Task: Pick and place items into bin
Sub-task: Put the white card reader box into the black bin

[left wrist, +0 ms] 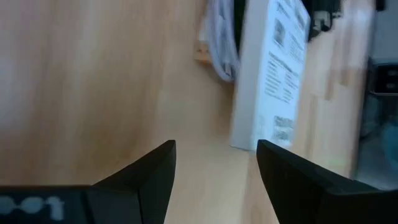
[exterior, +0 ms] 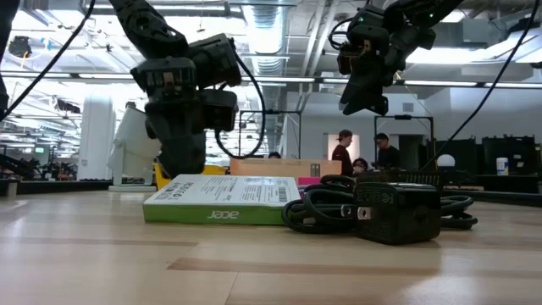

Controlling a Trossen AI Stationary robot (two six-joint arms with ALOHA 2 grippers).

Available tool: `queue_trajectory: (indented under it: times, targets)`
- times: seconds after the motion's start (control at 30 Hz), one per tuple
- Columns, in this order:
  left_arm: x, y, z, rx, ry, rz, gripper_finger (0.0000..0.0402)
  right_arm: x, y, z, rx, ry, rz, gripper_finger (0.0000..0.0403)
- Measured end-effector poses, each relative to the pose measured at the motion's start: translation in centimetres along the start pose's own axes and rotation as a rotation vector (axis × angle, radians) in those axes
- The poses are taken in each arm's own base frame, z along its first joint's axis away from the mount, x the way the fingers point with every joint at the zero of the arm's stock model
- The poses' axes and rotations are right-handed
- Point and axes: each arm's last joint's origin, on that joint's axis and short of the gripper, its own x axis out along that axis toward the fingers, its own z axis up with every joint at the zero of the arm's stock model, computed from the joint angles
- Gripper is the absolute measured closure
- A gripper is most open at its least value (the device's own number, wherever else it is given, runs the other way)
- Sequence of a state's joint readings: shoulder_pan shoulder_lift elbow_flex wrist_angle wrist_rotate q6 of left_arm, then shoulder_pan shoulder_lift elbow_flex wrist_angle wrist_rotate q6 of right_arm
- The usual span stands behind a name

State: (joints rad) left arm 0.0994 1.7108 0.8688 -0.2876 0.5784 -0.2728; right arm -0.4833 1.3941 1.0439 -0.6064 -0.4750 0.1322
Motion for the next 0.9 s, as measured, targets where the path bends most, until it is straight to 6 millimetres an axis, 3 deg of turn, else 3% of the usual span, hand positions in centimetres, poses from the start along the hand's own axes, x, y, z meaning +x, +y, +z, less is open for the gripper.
queue_trajectory:
  times: [0.9]
  targets:
    - [0.5,0.3,0.2,-0.006,0.003,-0.067,0.0187,0.6,1.3,-0.3,-0.045,0.023,0.025,0.0269]
